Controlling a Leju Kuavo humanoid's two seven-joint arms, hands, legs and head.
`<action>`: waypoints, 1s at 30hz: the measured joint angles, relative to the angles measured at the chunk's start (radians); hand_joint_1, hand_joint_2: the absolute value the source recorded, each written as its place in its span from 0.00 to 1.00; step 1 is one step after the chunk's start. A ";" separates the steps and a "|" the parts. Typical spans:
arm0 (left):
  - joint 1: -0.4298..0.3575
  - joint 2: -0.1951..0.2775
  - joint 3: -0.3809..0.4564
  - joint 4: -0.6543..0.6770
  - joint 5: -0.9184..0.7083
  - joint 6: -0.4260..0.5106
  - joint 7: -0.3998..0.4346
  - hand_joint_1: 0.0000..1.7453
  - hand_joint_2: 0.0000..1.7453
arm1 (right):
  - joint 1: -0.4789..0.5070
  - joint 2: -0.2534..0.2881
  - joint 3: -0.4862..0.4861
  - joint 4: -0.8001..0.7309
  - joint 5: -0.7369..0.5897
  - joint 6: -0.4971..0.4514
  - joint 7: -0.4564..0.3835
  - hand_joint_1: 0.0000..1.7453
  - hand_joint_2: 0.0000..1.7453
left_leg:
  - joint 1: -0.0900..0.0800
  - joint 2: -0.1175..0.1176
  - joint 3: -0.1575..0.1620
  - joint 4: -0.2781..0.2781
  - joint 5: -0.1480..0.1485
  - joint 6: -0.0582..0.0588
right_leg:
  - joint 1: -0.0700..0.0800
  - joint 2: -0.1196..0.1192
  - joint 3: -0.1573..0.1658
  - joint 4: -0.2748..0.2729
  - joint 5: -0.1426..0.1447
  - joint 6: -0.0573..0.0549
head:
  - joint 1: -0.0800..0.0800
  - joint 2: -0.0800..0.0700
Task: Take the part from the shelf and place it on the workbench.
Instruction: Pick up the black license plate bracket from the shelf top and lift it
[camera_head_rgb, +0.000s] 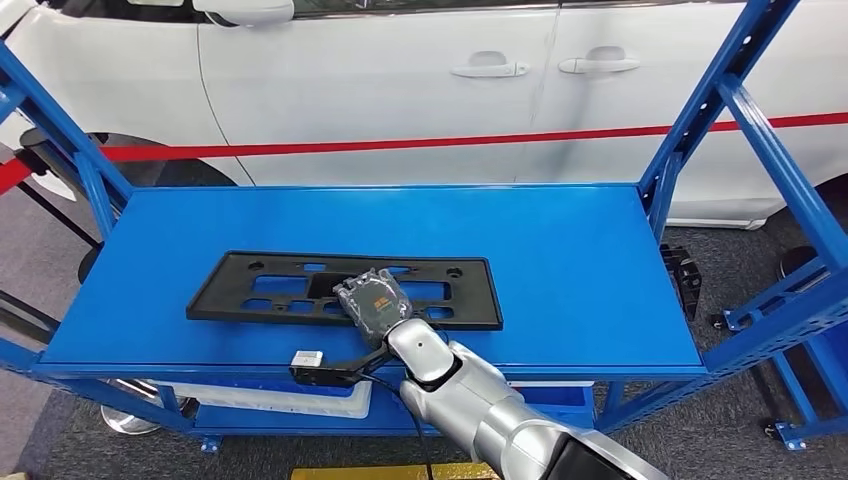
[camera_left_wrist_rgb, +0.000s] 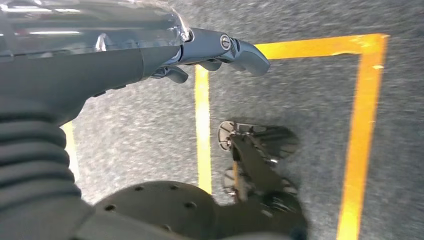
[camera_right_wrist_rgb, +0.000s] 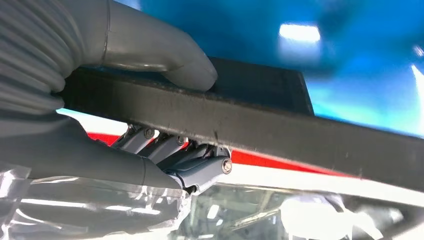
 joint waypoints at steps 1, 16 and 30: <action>0.002 0.001 0.007 0.000 0.006 -0.005 0.016 0.00 1.00 | -0.001 -0.001 -0.027 -0.013 -0.054 0.002 -0.069 0.96 1.00 | 0.001 0.000 -0.028 0.066 -0.027 -0.003 | 0.001 0.000 0.000 0.000 0.000 -0.002 | 0.000 0.000; 0.010 0.013 0.141 0.000 0.090 -0.068 -0.044 0.00 1.00 | 0.163 -0.141 -0.435 -0.746 -1.076 0.549 -0.646 0.96 1.00 | 0.000 -0.003 0.072 -0.155 0.093 0.051 | -0.002 0.004 -0.102 0.224 -0.124 0.056 | 0.004 0.000; 0.004 0.003 0.181 0.000 0.053 -0.040 -0.071 0.00 1.00 | 0.381 -0.315 -0.500 -1.348 -1.455 0.985 -0.575 0.96 1.00 | -0.009 0.000 0.026 -0.037 -0.009 0.013 | -0.002 -0.003 -0.028 0.009 0.018 0.008 | 0.001 0.000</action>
